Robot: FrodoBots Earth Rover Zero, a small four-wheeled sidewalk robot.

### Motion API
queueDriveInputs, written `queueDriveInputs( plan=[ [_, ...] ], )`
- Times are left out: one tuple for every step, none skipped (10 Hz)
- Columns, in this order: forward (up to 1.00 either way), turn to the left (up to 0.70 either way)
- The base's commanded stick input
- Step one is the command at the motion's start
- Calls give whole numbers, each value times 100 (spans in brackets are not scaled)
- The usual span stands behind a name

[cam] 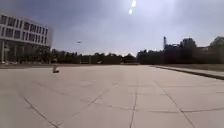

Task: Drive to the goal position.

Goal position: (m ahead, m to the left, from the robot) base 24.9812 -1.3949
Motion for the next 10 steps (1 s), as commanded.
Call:
queueDriveInputs(
  plan=[
    [70,-1],
    [70,-1],
    [70,-1],
    [70,-1],
    [70,-1],
    [70,-1],
    [70,-2],
    [70,-20],
    [70,-21],
    [70,-21]
  ],
)
